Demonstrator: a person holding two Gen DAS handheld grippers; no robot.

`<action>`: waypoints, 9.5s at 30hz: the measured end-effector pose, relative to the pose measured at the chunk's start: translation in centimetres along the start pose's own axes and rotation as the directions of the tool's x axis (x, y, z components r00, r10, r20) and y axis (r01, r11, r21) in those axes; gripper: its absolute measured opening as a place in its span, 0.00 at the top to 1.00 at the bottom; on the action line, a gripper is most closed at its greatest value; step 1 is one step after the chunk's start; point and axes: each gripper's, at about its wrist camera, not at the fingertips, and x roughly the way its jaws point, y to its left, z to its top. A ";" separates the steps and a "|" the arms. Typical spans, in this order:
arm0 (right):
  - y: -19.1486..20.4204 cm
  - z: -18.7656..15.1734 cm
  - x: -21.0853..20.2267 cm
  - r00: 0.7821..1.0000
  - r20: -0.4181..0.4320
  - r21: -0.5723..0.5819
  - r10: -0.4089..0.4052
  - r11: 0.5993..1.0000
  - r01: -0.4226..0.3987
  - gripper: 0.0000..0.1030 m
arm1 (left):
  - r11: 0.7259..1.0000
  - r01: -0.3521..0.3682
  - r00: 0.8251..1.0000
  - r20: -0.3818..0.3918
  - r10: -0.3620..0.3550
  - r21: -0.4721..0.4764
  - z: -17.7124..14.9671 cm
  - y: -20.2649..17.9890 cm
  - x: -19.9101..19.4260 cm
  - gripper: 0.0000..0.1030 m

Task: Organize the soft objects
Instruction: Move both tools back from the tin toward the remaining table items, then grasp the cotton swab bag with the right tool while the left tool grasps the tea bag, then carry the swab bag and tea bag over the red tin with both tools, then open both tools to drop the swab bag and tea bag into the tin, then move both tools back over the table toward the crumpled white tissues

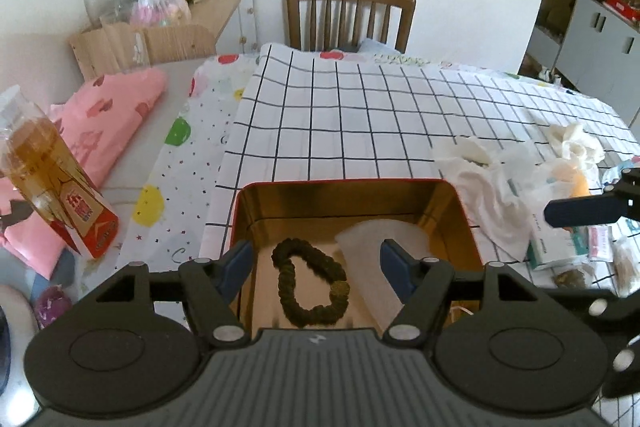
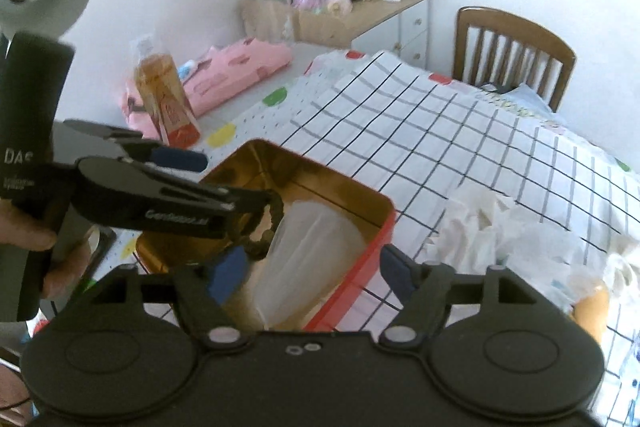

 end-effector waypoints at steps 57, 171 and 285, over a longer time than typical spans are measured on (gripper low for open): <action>-16.8 -17.3 -10.7 0.944 0.012 0.315 -0.331 0.897 0.310 0.13 | 0.959 0.218 0.975 -0.006 -0.221 0.180 -5.1 -22.2 2.6 0.00; 0.9 3.5 4.5 0.999 -0.052 0.061 0.007 0.998 -0.004 0.66 | 1.000 0.012 0.996 -0.091 -0.012 -0.002 -3.4 -0.6 0.6 0.79; -13.6 -13.4 -11.9 0.957 0.104 0.267 -0.269 0.935 0.234 0.07 | 0.994 0.110 0.991 0.072 -0.112 0.020 3.3 -15.4 1.8 0.04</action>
